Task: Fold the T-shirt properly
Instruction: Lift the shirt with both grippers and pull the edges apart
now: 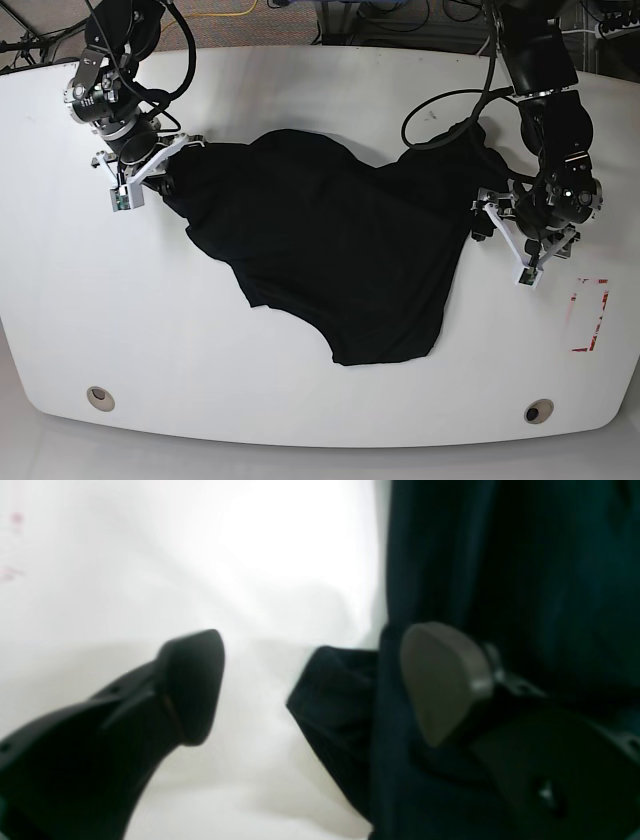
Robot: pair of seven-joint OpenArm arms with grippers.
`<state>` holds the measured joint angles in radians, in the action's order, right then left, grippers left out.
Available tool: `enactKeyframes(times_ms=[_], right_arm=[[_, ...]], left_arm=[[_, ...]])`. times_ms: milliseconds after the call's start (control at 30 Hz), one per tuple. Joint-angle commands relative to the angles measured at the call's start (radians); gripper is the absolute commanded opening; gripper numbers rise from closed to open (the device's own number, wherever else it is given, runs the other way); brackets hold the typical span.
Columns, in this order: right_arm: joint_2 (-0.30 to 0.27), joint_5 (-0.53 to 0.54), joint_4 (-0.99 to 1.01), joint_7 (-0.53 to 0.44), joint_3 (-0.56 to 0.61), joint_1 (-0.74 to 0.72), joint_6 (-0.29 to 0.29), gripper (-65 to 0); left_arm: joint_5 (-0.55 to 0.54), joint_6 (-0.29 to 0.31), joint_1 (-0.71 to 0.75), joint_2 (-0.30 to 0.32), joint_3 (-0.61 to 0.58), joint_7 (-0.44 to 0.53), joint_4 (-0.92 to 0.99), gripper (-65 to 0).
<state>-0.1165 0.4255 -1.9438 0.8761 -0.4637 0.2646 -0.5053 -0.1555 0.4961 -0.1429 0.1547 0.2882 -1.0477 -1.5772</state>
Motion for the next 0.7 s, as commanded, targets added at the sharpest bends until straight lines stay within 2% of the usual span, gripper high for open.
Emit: enactKeyframes(times_ms=[0, 167, 367, 500, 667], right_arm=[[-0.012, 0.017, -0.021, -0.018, -0.004, -0.009, -0.005, -63.7], [-0.012, 0.017, -0.021, -0.018, -0.004, -0.011, -0.005, -63.7], [-0.012, 0.017, -0.021, -0.018, -0.002, -0.009, -0.005, -63.7], [-0.012, 0.017, -0.021, -0.018, -0.002, -0.011, -0.005, -63.7], [-0.01, 0.017, -0.021, -0.018, 0.0, -0.011, -0.005, -63.7]], left_arm=[[-0.002, 0.013, -0.017, 0.024, 0.046, 0.011, -0.015, -8.3], [0.0, 0.086, -0.019, 0.035, 0.095, 0.01, 0.027, -8.3], [0.0, 0.138, -0.011, 0.038, 0.139, -0.007, 0.08, -8.3], [0.003, 0.195, -0.01, 0.038, 0.144, -0.007, 0.105, -8.3], [0.0, 0.202, 0.027, 0.036, 0.144, -0.009, 0.107, -8.3]])
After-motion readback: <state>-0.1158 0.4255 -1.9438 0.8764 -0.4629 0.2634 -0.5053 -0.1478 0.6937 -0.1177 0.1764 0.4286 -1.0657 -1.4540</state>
